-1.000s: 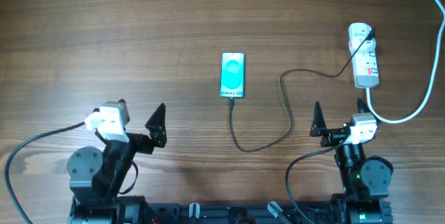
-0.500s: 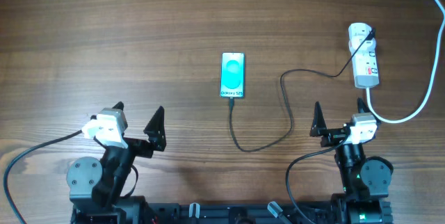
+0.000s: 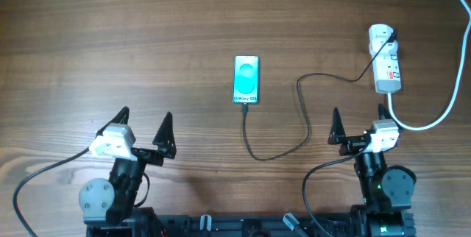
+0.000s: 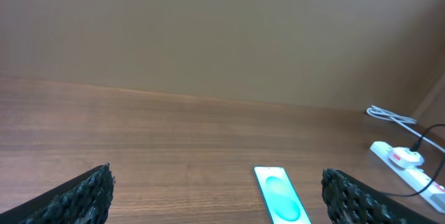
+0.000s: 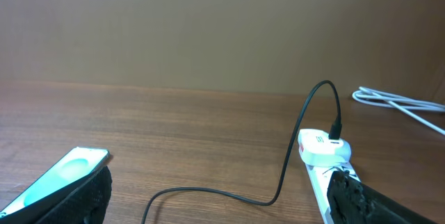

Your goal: Plug charger to phone and switch on socket

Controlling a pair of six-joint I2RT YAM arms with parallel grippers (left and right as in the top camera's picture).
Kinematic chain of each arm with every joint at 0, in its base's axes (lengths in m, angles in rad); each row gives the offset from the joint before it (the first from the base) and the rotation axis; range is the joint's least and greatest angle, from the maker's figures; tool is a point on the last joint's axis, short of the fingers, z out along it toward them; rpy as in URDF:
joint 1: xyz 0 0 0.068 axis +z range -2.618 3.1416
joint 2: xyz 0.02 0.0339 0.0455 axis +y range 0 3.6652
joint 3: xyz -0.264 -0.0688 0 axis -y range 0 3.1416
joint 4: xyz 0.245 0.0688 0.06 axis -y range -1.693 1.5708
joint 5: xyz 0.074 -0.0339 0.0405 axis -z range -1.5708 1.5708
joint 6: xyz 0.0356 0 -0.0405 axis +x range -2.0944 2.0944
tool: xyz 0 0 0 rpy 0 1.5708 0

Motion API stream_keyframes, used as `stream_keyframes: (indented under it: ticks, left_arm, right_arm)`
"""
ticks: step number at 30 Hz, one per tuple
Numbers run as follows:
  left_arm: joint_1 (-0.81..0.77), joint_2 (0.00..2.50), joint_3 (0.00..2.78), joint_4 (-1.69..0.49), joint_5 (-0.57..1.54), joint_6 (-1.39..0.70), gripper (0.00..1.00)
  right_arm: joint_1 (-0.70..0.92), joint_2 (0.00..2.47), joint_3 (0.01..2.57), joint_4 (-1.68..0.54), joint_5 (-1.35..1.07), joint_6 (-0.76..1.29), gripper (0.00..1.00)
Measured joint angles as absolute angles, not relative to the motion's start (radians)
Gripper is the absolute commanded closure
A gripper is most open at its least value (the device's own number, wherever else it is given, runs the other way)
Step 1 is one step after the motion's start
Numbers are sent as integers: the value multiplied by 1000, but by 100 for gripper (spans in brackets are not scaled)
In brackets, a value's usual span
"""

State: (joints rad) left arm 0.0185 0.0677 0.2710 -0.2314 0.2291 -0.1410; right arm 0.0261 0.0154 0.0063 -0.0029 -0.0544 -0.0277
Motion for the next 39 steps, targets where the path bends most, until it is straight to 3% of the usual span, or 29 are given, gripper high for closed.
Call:
stream_keyframes:
  ticks: [26, 39]
  left_arm:
    - [23, 14, 21, 209, 229, -141, 0]
    - [23, 14, 13, 59, 138, -125, 0]
  right_arm:
    - [26, 15, 6, -3, -54, -28, 0]
    - [26, 15, 6, -3, -54, -28, 0]
